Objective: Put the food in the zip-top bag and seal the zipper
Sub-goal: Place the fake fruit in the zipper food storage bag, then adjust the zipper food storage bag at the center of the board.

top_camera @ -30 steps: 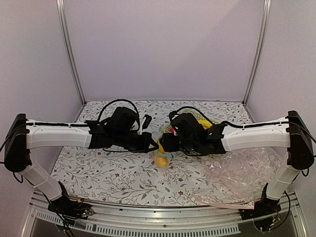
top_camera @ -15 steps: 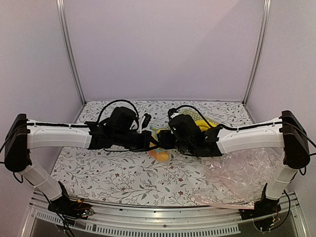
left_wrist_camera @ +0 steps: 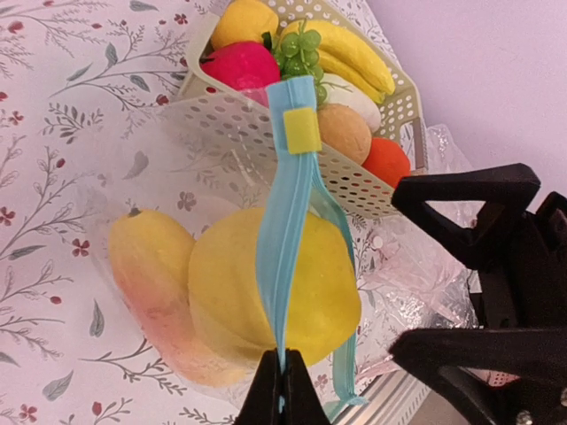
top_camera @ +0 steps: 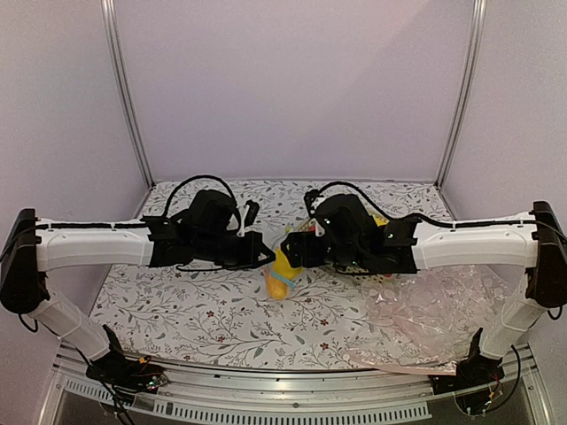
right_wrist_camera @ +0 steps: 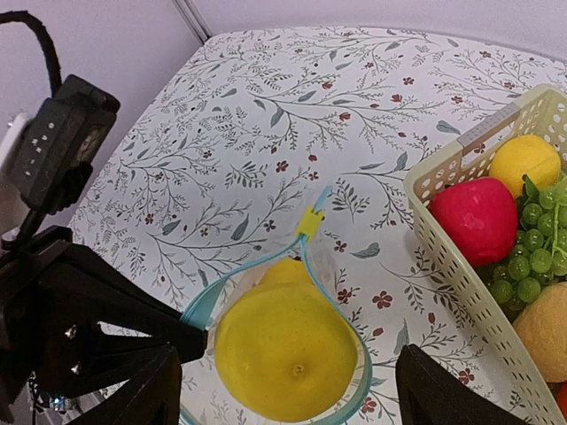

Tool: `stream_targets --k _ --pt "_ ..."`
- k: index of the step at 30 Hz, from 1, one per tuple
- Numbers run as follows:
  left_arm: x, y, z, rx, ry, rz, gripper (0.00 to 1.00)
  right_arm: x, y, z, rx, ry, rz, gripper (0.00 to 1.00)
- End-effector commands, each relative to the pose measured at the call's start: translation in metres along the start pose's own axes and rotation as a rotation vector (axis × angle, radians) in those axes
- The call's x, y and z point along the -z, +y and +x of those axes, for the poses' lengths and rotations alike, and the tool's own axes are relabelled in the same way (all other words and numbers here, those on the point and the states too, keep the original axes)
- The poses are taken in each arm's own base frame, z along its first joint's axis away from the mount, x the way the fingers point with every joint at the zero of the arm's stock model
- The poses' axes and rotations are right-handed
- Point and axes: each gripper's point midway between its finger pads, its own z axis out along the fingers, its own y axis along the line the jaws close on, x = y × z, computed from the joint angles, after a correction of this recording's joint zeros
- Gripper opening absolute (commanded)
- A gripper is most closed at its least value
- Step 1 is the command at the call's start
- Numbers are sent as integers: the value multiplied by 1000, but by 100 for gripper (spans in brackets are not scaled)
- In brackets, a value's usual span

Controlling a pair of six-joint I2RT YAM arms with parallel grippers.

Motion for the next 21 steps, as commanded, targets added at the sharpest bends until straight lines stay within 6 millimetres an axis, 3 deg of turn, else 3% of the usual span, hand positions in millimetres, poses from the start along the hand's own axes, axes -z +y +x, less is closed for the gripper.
stream_targets --k 1,5,10,14,21 --pt "0 11 0 7 1 -29 0 33 5 -3 11 44 -54 84" --pt "1 11 0 3 0 -25 0 47 -8 -3 -13 43 -16 84" --pt "1 10 1 0 5 -19 0 36 -19 17 -34 125 -30 83" --pt "2 7 2 -10 13 -6 0 32 -30 19 -57 143 -28 82" --pt "6 6 0 2 -2 0 0 17 -40 31 -137 210 -27 64"
